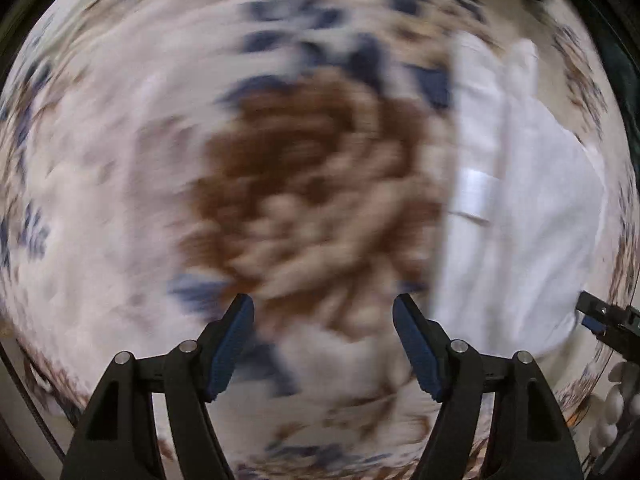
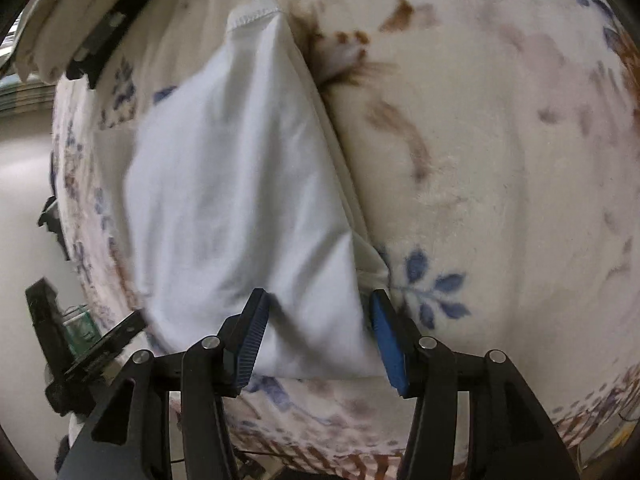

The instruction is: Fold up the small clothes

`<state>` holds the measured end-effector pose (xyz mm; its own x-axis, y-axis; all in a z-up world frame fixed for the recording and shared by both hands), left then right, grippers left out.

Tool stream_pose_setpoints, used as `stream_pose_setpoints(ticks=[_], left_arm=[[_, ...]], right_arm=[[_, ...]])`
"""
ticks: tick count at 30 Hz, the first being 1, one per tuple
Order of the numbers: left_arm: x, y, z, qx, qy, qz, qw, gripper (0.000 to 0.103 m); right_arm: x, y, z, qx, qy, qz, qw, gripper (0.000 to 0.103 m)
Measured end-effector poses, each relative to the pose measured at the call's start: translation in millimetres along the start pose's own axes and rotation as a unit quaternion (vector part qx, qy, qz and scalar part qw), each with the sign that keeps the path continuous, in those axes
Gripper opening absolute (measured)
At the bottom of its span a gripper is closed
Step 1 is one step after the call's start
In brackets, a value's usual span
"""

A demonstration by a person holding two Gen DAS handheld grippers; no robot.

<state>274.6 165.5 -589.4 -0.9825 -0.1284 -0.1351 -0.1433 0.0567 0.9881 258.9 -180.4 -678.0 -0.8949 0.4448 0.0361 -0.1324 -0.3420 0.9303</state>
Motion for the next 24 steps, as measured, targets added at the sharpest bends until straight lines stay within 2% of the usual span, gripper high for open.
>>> stream_pose_setpoints(ticks=[2, 4, 8, 11, 12, 13, 14, 15, 17, 19, 24], left_arm=[[0.2, 9.7, 13.4, 0.029, 0.046, 0.001, 0.9985, 0.070], [1.0, 17.2, 5.6, 0.067, 0.062, 0.001, 0.9958, 0.070], [12.4, 15.7, -43.4, 0.134, 0.033, 0.020, 0.9902, 0.070], [19.1, -1.1, -67.9, 0.136, 0.024, 0.028, 0.9900, 0.070], [19.0, -3.5, -69.9, 0.138, 0.029, 0.024, 0.9897, 0.066], [20.3, -1.6, -69.9, 0.147, 0.034, 0.019, 0.9884, 0.056], [20.4, 1.6, -75.0, 0.158, 0.036, 0.012, 0.9867, 0.024], [22.9, 5.0, -75.3, 0.163, 0.032, 0.006, 0.9860, 0.016], [29.8, 13.0, -68.8, 0.172, 0.027, -0.007, 0.9848, 0.012], [30.0, 20.0, -47.6, 0.171, 0.028, -0.012, 0.9848, 0.012], [36.0, 22.9, -33.5, 0.159, 0.054, -0.013, 0.9857, 0.012]], right_arm=[[0.3, 0.7, -3.7, -0.005, -0.010, -0.003, 1.000, 0.054], [0.8, 3.6, -6.3, -0.005, -0.014, -0.006, 1.000, 0.054], [-0.4, 12.7, -5.6, -0.006, -0.012, -0.005, 1.000, 0.054], [2.4, 16.1, -5.0, -0.009, -0.009, 0.005, 1.000, 0.054], [3.3, 16.3, -4.0, -0.008, -0.010, 0.007, 1.000, 0.054], [4.1, 15.7, -3.8, -0.007, -0.011, 0.009, 1.000, 0.054], [4.9, 15.4, -4.1, -0.007, -0.014, 0.010, 1.000, 0.054], [5.2, 15.5, -4.4, -0.007, -0.017, 0.010, 1.000, 0.054], [5.3, 15.4, -4.7, -0.012, -0.024, 0.008, 1.000, 0.054], [5.5, 14.9, -7.0, -0.014, -0.027, 0.007, 1.000, 0.054], [7.7, 12.5, -12.1, -0.015, -0.031, 0.009, 0.999, 0.054]])
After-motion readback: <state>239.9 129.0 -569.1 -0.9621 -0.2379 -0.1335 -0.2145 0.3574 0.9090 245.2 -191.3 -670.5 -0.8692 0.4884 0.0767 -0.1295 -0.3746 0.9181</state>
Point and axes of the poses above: each gripper's, at about its wrist camera, not at the fingertips, and y roughly against the way its jaws point, z to its left, x to its underside, the point moved 4 cm from there along -y, roughly the way its jaws point, and after that the axes turned 15 degrees about -z, right-handed, at the moved point
